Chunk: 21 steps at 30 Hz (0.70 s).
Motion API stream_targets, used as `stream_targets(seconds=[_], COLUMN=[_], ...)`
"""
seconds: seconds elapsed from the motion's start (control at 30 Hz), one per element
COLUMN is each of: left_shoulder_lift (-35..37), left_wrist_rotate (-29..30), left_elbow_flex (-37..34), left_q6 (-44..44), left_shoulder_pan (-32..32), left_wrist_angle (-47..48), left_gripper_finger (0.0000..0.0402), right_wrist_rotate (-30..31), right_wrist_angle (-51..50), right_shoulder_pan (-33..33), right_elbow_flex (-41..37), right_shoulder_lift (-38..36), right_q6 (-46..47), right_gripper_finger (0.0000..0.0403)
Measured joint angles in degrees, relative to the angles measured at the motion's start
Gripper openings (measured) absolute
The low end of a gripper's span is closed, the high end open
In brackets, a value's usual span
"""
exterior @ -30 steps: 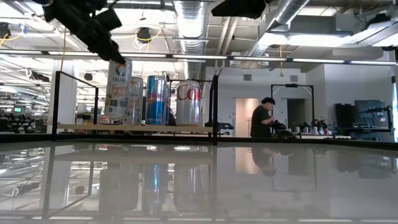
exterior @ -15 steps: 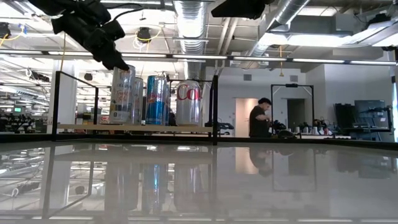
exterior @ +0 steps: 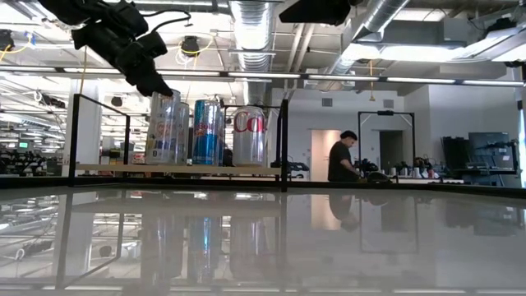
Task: Place canned beverage on shelf
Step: Put the orange soda can on the shelf, then put the right red soda can on the shelf
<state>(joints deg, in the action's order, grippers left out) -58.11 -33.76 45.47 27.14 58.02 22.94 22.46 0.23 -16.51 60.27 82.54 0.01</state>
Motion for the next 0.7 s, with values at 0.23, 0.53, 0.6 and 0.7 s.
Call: stream_targets(seconds=[0.23,0.53,0.6,0.7], left_shoulder_lift=[0.02,0.00,0.26,0.69], left_wrist_rotate=[-0.04,-0.02,0.00,0.00], left_elbow_flex=[0.07,0.04,0.04,0.04], left_q6=[-0.90,-1.94,-1.99,-2.67], left_shoulder_pan=[0.00,0.00,0.00,0.00], left_wrist_angle=[-0.50,-0.66,-0.97,-2.31], left_gripper_finger=[0.0284,0.0288,0.0288,0.0289], right_wrist_rotate=[0.00,0.00,0.00,0.00], right_wrist_angle=[-0.03,-0.77,-1.03,-1.29], right_shoulder_pan=[0.04,0.04,0.04,0.04], right_elbow_flex=[0.00,0.00,0.00,0.00], right_shoulder_lift=[0.00,0.00,0.00,0.00], right_q6=[0.61,1.44,1.50,1.51], right_gripper_finger=[0.0361,0.0361,0.0361,0.0361])
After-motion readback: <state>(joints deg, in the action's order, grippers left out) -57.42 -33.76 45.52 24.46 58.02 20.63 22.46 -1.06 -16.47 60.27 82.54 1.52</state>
